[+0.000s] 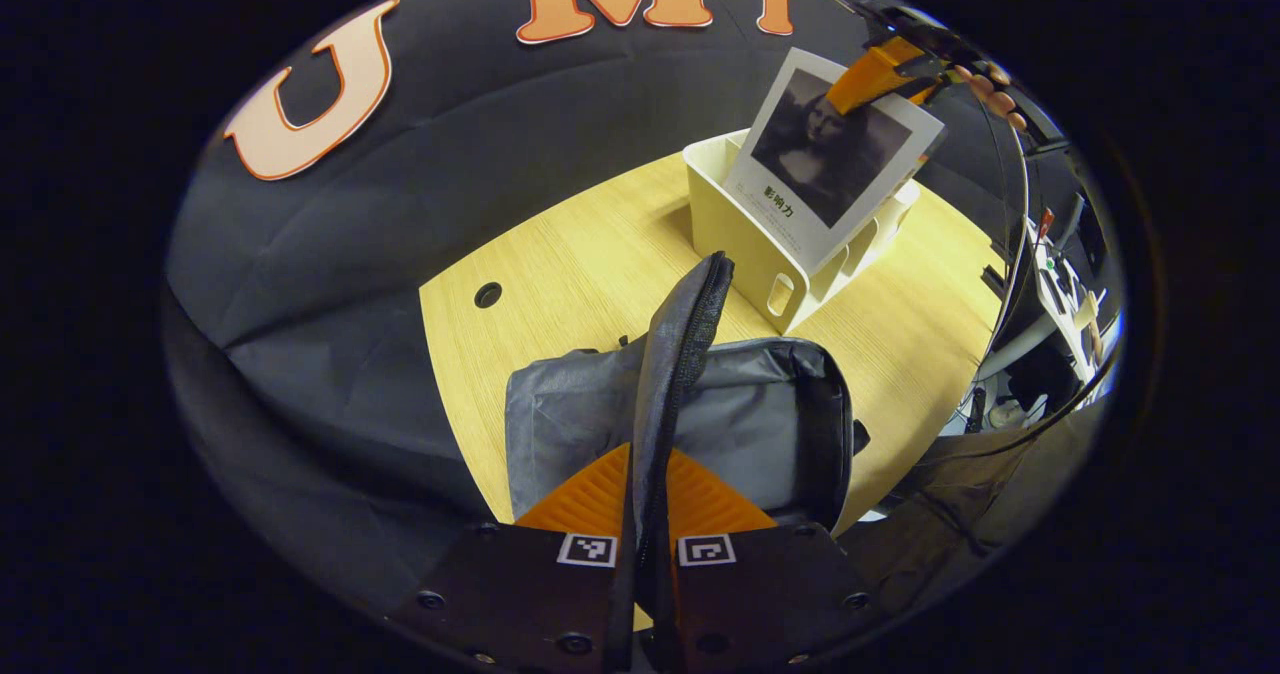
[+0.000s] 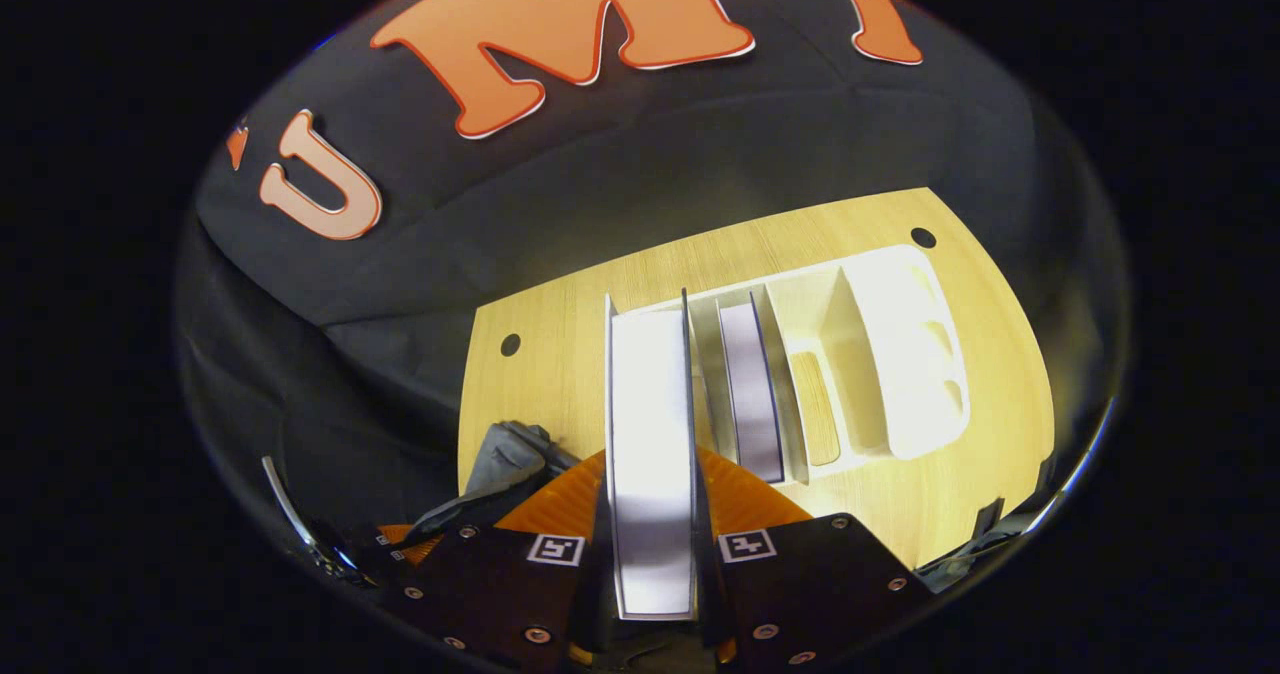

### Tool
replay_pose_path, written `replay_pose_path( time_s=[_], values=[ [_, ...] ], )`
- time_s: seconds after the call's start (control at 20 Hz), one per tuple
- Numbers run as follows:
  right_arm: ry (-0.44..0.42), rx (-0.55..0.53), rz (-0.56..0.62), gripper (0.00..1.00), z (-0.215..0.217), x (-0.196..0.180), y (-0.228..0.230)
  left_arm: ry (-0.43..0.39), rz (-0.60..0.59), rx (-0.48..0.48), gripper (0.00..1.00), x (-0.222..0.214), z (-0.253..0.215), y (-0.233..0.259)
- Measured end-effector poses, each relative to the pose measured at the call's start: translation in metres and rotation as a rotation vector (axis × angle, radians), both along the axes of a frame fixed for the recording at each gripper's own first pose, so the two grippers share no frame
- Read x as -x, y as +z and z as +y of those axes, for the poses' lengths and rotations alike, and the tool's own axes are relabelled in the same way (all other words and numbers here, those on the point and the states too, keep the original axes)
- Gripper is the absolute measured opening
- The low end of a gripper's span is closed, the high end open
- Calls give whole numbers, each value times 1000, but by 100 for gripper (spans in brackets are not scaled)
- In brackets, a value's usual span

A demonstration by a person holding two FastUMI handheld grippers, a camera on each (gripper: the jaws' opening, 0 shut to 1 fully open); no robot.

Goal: Open the schoolbag, grab two books from the bookshelf and put them into the schoolbag.

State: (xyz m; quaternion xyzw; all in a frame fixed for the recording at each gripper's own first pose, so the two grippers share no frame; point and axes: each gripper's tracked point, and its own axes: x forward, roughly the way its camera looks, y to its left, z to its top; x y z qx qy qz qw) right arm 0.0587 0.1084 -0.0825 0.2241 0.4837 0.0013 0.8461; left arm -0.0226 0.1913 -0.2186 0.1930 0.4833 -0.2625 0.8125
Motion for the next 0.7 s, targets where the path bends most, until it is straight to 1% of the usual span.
replay_pose_path(
  time_s=[0.25, 0.4, 0.7],
  values=[
    [-60, -72, -47, 34, -1, 42, 15, -40, 2, 17, 8, -1, -1, -1],
    [-104, -124, -58, 34, 3, 70, 11, -58, 5, 27, 8, -2, -3, -1],
    [-150, -206, -46, 33, 20, 121, -9, -79, 7, 38, 8, 0, -7, -4]
  ],
)
